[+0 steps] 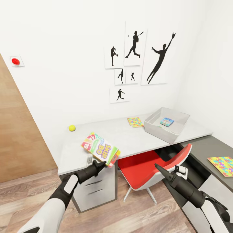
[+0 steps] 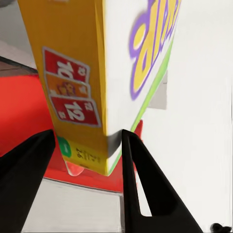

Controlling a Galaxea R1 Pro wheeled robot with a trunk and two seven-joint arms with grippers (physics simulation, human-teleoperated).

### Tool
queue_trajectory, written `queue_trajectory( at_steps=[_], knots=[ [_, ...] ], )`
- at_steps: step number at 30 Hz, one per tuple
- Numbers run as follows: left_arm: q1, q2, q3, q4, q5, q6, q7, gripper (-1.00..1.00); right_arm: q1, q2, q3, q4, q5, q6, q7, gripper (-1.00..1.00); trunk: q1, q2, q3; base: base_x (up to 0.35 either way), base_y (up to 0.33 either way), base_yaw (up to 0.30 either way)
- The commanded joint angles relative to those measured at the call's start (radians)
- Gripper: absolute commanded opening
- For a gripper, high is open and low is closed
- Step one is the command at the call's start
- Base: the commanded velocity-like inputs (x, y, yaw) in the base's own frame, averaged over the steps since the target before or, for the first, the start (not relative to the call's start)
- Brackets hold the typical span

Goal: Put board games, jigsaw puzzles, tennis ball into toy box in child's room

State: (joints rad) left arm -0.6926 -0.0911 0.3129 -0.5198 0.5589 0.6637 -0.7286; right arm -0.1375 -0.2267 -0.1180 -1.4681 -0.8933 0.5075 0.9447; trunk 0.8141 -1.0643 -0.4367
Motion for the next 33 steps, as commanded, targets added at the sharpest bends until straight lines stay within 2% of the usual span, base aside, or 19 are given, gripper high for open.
queue_trajectory(
  at_steps=[1, 5, 14, 17, 19, 22, 24, 26, 29, 33],
  knots=[
    [-0.001, -0.001, -0.001, -0.016, -0.002, 0.027, -0.002, -1.00, -0.001, 0.000, 0.000, 0.000, -0.007, 0.008, 0.000, 1.00, 0.000, -0.001, -0.001, 0.000, 0.000, 0.000],
    [-0.001, 0.000, -0.014, -0.078, -0.002, 0.116, -0.002, -1.00, -0.001, 0.000, 0.001, 0.000, -0.007, 0.008, 0.000, 1.00, 0.000, -0.001, -0.001, 0.000, 0.000, 0.000],
    [-0.001, 0.006, -0.012, -0.157, 0.001, 0.311, -0.004, -1.00, -0.001, 0.000, 0.003, 0.000, -0.007, 0.006, -0.001, 1.00, 0.000, -0.001, -0.001, 0.000, 0.000, 0.000],
    [-0.001, 0.019, -0.013, -0.167, 0.003, 0.355, -0.039, -1.00, -0.001, 0.000, 0.003, 0.000, -0.007, 0.006, -0.001, 1.00, 0.000, -0.001, -0.001, 0.000, 0.000, 0.000],
    [-0.002, 0.035, -0.024, -0.170, 0.002, 0.371, -0.096, -1.00, -0.001, 0.001, 0.003, 0.000, -0.007, 0.006, -0.001, 1.00, 0.000, -0.001, -0.001, 0.000, 0.000, 0.000],
    [-0.002, 0.073, -0.066, -0.171, 0.002, 0.379, -0.188, -1.00, -0.001, 0.001, 0.003, 0.000, -0.005, 0.006, -0.002, 1.00, 0.000, -0.001, -0.001, 0.000, 0.000, 0.000],
    [-0.002, 0.110, -0.124, -0.172, 0.002, 0.381, -0.274, -1.00, -0.001, 0.002, 0.004, 0.000, -0.005, 0.006, -0.006, 1.00, 0.000, -0.001, -0.001, 0.000, 0.000, 0.000],
    [-0.002, 0.134, -0.172, -0.172, 0.001, 0.381, -0.353, -1.00, -0.001, 0.010, 0.003, -0.001, -0.004, 0.006, -0.012, 1.00, 0.000, -0.001, -0.001, 0.000, 0.000, 0.000],
    [-0.002, 0.150, -0.205, -0.174, -0.001, 0.381, -0.441, -1.00, -0.001, 0.035, 0.003, -0.001, -0.003, 0.008, -0.015, 1.00, 0.000, -0.001, -0.001, 0.000, 0.000, 0.000],
    [-0.002, 0.154, -0.215, -0.178, -0.002, 0.381, -0.480, -1.00, -0.001, 0.048, 0.002, 0.000, -0.003, 0.009, -0.023, 1.00, 0.000, -0.001, -0.001, 0.000, 0.000, 0.000]
  ],
)
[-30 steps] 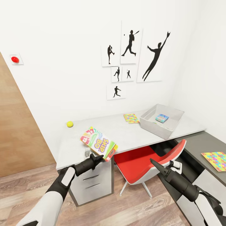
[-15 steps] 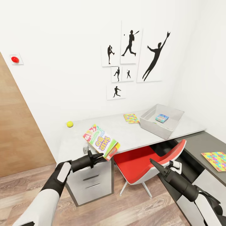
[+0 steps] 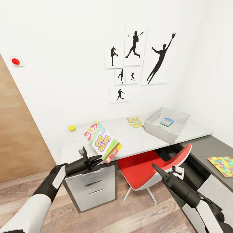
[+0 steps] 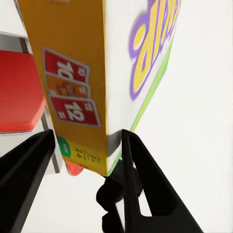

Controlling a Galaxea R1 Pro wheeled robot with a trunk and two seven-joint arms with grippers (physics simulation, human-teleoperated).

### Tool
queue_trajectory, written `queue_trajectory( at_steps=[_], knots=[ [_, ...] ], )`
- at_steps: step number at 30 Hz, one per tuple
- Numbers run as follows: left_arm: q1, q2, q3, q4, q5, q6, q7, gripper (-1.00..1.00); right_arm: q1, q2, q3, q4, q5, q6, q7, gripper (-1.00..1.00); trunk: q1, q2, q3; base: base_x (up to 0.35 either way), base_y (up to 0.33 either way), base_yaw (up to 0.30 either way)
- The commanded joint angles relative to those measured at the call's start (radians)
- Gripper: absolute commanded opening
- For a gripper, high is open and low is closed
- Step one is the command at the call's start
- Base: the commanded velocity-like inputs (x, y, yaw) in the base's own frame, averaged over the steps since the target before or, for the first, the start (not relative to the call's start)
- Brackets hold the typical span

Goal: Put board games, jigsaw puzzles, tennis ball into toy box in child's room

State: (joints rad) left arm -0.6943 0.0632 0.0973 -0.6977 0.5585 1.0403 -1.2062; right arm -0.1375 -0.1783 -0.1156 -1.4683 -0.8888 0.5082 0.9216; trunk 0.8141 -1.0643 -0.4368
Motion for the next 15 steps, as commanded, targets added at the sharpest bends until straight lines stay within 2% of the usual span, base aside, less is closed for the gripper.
queue_trajectory(
  at_steps=[1, 4, 10, 15],
  knots=[
    [-0.001, 0.001, 0.000, 0.000, -0.001, 0.004, -0.006, -1.00, -0.001, 0.001, 0.000, 0.000, -0.007, 0.008, -0.002, 1.00, 0.000, -0.001, -0.001, 0.000, 0.000, 0.000],
    [-0.001, 0.008, -0.002, -0.001, -0.001, 0.004, -0.027, -1.00, -0.001, 0.003, -0.001, 0.000, -0.007, 0.009, -0.007, 1.00, 0.000, -0.001, -0.001, 0.000, 0.000, 0.000],
    [-0.001, 0.032, -0.038, -0.011, -0.004, -0.004, -0.153, -1.00, -0.001, 0.003, 0.000, 0.000, -0.007, 0.009, -0.010, 1.00, 0.000, -0.001, -0.001, 0.000, 0.000, 0.000],
    [0.005, 0.047, -0.058, -0.074, -0.005, -0.005, -0.178, -1.00, -0.001, 0.003, 0.000, 0.000, -0.007, 0.009, -0.010, 1.00, 0.000, -0.001, -0.001, 0.000, 0.000, 0.000]
  ],
)
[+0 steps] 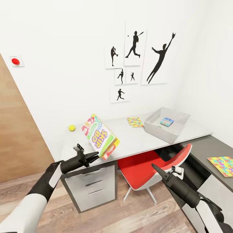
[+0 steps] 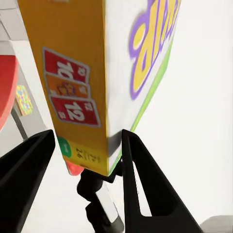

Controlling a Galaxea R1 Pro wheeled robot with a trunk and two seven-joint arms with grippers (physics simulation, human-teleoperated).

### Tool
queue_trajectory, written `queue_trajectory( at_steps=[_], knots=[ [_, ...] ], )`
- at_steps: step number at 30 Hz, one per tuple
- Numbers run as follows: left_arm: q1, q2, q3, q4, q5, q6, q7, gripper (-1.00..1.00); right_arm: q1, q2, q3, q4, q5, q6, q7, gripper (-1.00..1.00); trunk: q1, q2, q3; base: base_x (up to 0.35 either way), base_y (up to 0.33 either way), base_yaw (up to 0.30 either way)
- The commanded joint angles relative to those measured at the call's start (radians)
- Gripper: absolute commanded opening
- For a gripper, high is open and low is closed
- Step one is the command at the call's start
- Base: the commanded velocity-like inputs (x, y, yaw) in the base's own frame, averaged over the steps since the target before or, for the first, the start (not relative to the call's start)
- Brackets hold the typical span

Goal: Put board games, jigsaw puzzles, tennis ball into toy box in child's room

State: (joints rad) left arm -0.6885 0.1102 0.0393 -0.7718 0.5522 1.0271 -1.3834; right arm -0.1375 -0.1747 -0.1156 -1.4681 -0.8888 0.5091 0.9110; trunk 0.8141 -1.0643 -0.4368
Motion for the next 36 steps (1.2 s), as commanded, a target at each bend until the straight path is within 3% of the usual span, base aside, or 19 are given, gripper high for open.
queue_trajectory(
  at_steps=[1, 16, 23, 32, 36],
  knots=[
    [0.001, 0.003, -0.002, -0.011, 0.001, 0.010, -0.001, -1.00, -0.001, 0.000, 0.000, 0.000, -0.007, 0.008, 0.000, 1.00, 0.000, -0.001, -0.001, 0.000, 0.000, 0.000],
    [0.003, 0.053, 0.008, -0.039, 0.000, 0.019, 0.003, -1.00, -0.001, 0.000, 0.001, 0.000, -0.007, 0.008, -0.001, 1.00, 0.000, -0.001, -0.001, 0.000, 0.000, 0.000],
    [0.003, 0.103, 0.008, -0.069, 0.013, 0.019, 0.000, -1.00, -0.001, 0.000, 0.001, 0.000, -0.007, 0.008, -0.001, 1.00, 0.000, -0.001, -0.001, 0.000, 0.000, 0.000],
    [0.003, 0.109, 0.011, -0.072, 0.016, 0.019, -0.003, -1.00, -0.001, 0.000, 0.001, 0.000, -0.007, 0.008, -0.001, 1.00, 0.000, -0.001, -0.001, 0.000, 0.000, 0.000],
    [0.002, 0.108, 0.006, -0.071, 0.013, 0.019, -0.002, -1.00, -0.001, 0.000, 0.001, 0.000, -0.007, 0.008, -0.001, 1.00, -0.015, 0.027, 0.011, 0.000, 0.000, 0.000]
  ],
)
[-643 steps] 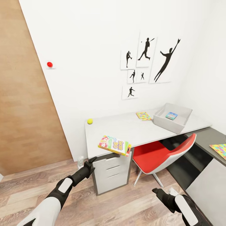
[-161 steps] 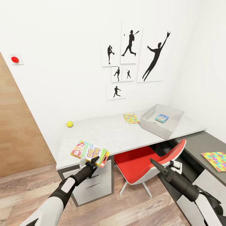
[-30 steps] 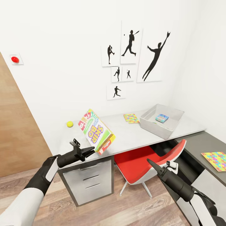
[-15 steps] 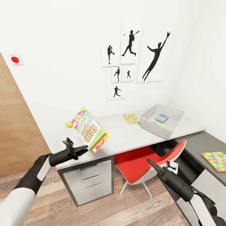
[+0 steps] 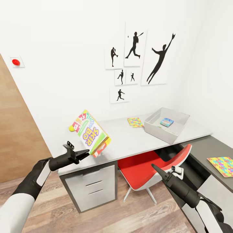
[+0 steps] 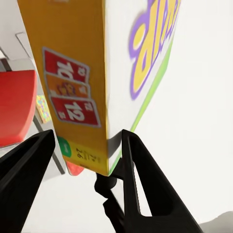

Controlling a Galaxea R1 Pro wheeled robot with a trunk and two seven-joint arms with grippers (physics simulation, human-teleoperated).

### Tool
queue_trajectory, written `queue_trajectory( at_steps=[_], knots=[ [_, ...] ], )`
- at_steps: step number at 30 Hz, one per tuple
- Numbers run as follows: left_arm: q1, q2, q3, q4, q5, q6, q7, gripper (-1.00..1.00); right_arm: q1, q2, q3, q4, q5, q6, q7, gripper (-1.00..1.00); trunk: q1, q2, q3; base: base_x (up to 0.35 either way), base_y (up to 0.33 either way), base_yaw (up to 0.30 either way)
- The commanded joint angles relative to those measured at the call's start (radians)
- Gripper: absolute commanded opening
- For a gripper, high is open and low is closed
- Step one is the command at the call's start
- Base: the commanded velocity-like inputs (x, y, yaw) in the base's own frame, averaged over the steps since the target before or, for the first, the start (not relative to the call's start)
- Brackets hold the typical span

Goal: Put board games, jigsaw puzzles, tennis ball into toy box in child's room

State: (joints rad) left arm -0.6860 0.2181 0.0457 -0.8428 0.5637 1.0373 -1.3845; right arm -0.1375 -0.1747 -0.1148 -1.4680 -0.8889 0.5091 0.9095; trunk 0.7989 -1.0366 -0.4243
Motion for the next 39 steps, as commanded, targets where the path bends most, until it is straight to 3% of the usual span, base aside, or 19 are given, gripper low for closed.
queue_trajectory(
  at_steps=[1, 11, 16, 24, 33, 39],
  knots=[
    [-0.001, 0.000, -0.002, 0.000, 0.000, 0.009, -0.001, -1.00, -0.001, 0.000, 0.000, 0.000, -0.007, 0.007, 0.000, 1.00, -0.004, 0.007, 0.002, 0.000, 0.000, 0.000],
    [-0.002, -0.003, -0.004, 0.001, -0.006, 0.009, 0.008, -1.00, -0.001, 0.001, 0.000, -0.001, -0.007, 0.006, 0.000, 1.00, -0.042, 0.077, 0.033, 0.000, 0.000, 0.000],
    [-0.004, -0.005, -0.003, 0.001, -0.010, 0.009, 0.050, -1.00, -0.001, 0.001, 0.000, -0.001, -0.006, 0.006, -0.002, 1.00, -0.061, 0.112, 0.049, 0.000, 0.000, 0.000],
    [0.041, 0.038, 0.009, -0.025, -0.012, -0.013, 0.016, -1.00, 0.028, 0.033, -0.021, 0.044, -0.002, -0.029, 0.043, 1.00, -0.061, 0.111, 0.049, 0.000, 0.000, 0.000],
    [0.048, 0.032, 0.017, -0.025, -0.012, -0.022, 0.018, -1.00, 0.027, 0.044, -0.071, 0.046, -0.002, -0.024, 0.042, 1.00, -0.061, 0.111, 0.049, 0.000, 0.000, 0.000],
    [0.048, 0.032, 0.017, -0.025, -0.011, -0.023, 0.018, -1.00, 0.027, 0.043, -0.073, 0.043, -0.001, -0.023, 0.039, 1.00, -0.061, 0.111, 0.049, 0.038, -0.070, 0.000]
  ],
)
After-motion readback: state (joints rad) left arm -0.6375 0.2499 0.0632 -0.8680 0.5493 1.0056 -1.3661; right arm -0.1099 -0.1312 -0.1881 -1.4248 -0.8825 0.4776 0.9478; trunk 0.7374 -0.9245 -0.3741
